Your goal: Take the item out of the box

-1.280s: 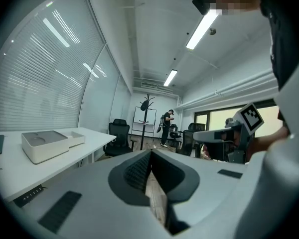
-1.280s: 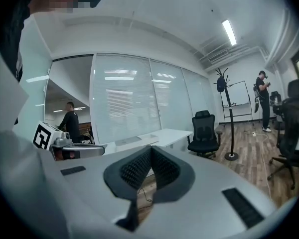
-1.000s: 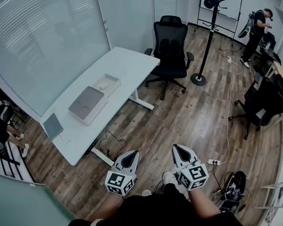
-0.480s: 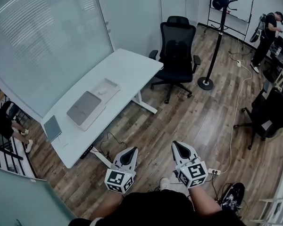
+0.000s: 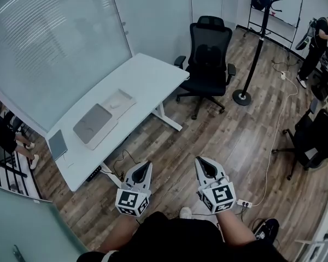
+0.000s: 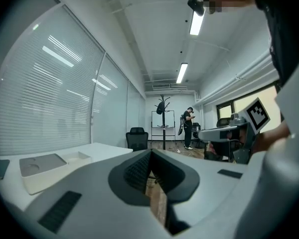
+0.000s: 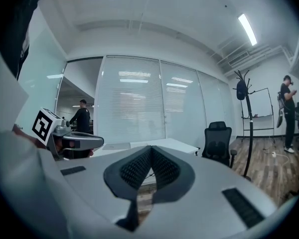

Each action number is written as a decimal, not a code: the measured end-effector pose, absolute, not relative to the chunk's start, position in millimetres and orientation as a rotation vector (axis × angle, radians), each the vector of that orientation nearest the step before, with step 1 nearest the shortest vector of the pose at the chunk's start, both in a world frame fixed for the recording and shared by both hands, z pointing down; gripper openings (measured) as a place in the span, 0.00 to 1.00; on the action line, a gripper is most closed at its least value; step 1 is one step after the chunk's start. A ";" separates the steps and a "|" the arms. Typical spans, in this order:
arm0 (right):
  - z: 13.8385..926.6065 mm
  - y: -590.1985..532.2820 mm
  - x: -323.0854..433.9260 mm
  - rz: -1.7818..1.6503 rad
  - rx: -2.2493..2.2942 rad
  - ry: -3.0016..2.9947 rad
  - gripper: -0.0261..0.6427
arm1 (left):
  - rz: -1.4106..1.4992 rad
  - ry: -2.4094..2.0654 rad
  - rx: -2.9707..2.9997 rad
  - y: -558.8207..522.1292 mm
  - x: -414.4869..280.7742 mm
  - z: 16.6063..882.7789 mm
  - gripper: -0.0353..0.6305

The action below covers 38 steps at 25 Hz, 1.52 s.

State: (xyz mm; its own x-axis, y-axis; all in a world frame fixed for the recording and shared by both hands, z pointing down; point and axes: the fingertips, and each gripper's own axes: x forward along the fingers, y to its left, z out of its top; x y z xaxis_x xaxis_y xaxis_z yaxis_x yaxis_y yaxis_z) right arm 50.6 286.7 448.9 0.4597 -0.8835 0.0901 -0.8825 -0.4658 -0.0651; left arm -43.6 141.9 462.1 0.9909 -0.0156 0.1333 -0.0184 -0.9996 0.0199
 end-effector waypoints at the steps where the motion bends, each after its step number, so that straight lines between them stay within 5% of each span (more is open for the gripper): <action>1: 448.5 284.6 55.3 -0.170 -2.679 1.619 0.05 | 0.201 -0.043 3.116 139.4 -39.5 460.7 0.07; 38: 437.7 -10.5 150.5 -0.033 -2.643 1.764 0.05 | 0.074 -0.230 3.155 -126.8 33.8 448.7 0.07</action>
